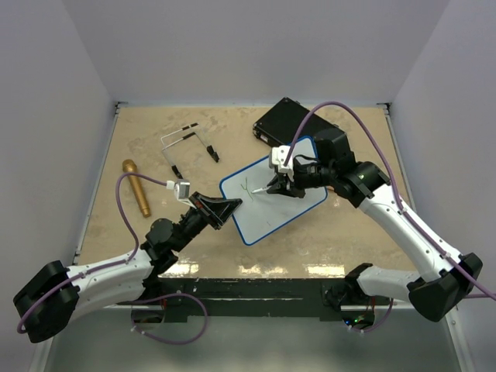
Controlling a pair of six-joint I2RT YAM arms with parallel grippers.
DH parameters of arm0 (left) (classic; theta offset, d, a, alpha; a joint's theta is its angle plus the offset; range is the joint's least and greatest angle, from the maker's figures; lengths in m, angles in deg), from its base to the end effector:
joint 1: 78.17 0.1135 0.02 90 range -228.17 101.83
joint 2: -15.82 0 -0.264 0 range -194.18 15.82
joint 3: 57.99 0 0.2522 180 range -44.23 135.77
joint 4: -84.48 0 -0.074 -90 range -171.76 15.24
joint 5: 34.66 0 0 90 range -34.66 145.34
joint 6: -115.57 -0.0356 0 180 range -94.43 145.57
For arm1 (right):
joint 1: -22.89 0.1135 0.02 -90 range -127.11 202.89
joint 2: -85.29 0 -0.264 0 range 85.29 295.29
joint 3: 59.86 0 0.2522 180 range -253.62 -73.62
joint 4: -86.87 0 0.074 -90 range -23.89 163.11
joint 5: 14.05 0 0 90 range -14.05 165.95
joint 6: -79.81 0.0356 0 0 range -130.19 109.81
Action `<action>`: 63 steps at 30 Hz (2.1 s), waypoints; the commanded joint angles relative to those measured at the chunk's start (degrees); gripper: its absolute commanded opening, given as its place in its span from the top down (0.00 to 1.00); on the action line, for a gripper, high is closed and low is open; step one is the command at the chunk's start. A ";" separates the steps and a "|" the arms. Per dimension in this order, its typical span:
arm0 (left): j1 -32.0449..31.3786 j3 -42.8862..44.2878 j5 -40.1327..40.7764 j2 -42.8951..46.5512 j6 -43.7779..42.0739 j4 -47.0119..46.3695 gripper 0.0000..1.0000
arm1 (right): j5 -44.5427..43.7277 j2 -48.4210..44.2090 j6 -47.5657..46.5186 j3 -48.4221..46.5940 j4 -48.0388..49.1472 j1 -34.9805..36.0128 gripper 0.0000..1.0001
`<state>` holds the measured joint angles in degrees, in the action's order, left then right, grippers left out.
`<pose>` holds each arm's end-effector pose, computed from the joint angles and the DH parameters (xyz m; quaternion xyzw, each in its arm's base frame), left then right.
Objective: Write a sentence on the whiteboard
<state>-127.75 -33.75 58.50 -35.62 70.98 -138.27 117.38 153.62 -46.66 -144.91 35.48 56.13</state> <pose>0.1216 -0.1398 0.2340 0.0001 0.6051 -0.5755 0.5501 0.1936 0.1550 0.3741 -0.6082 0.5859 0.3009 0.4429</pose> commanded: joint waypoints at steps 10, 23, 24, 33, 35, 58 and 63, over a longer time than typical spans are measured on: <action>-0.25 1.38 -0.26 1.52 0.82 -11.52 1.00 | -4.25 -1.27 6.23 -0.79 6.25 -1.76 1.00; -0.25 1.65 0.62 2.84 -0.23 -10.11 1.00 | -3.11 -1.19 0.00 1.59 0.72 -2.03 1.00; -0.25 1.74 0.62 2.75 -0.23 -10.11 1.00 | -2.41 -1.10 -0.53 1.59 0.28 -2.03 1.00; -0.34 1.74 0.53 2.22 -0.14 -10.64 1.00 | 1.20 0.92 -3.17 0.10 -2.54 -1.15 1.00; -0.25 1.56 0.53 2.05 -0.06 -10.81 1.00 | 1.72 1.18 -3.08 -0.69 -2.36 -0.98 1.00; -0.34 -0.55 2.82 3.28 0.47 -10.20 1.00 | 3.57 -2.86 -0.63 -3.60 -1.67 -3.26 1.00; -0.25 -0.46 2.20 3.19 0.65 -10.55 1.00 | 0.67 -2.25 2.01 -2.19 1.15 -3.97 1.00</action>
<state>-127.75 -35.28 60.08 -34.04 70.50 -137.82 119.87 150.41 -46.72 -148.14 34.23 52.61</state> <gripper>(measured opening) 0.078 0.135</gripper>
